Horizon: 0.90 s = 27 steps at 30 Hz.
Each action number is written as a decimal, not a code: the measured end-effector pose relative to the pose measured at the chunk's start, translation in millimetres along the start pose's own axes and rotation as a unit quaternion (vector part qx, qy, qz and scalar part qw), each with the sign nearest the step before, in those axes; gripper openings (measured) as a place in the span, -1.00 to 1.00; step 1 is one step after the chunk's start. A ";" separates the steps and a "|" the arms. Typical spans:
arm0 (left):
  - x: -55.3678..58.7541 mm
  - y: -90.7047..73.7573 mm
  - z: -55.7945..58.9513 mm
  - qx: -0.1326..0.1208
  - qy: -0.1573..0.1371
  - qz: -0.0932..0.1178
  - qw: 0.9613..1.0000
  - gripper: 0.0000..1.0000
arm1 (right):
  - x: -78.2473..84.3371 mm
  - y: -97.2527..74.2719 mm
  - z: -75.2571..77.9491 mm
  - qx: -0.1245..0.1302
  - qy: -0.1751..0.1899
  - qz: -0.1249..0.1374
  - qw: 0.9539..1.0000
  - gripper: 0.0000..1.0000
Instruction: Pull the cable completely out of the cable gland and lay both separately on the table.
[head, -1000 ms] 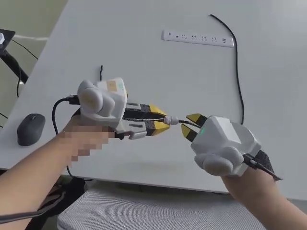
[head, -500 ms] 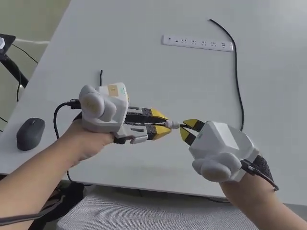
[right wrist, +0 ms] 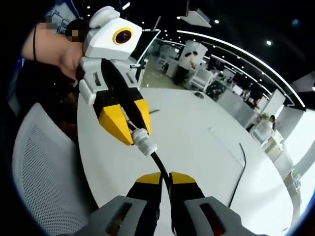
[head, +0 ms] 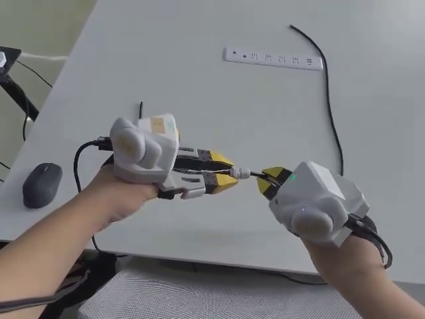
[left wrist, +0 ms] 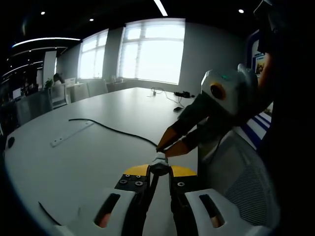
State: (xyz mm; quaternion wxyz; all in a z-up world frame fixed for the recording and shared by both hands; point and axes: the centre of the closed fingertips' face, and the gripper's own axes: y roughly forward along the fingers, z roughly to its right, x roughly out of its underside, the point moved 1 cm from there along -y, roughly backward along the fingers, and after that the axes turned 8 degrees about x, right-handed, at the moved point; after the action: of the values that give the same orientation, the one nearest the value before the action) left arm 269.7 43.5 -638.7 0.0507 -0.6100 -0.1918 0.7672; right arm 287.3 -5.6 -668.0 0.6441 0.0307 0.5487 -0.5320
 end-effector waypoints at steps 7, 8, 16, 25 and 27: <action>-0.6 -0.7 2.9 0.002 0.005 -0.001 1.000 -0.71 | 21.8 1.9 6.6 0.005 0.096 -0.029 0.995 -1.00; -0.6 -0.6 3.2 0.002 0.006 -0.001 1.000 -0.71 | 25.2 2.4 8.2 0.007 0.105 -0.032 0.994 -1.00; 0.8 1.5 4.1 0.003 0.011 -0.003 1.000 -0.71 | 42.4 5.1 10.9 0.017 0.181 -0.050 0.982 -1.00; 3.9 2.1 2.6 0.003 0.011 -0.004 1.000 -0.71 | 69.6 9.3 16.3 0.033 0.288 -0.084 0.953 -1.00; 4.9 2.0 2.1 0.003 0.010 -0.006 1.000 -0.71 | 74.6 9.9 16.6 0.035 0.296 -0.090 0.950 -1.00</action>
State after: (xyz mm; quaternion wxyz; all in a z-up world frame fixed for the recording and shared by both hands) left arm 266.8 42.7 -643.5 0.0587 -0.6167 -0.1927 0.7610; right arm 293.0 -60.3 -722.0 0.4010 0.1593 0.6963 -0.5736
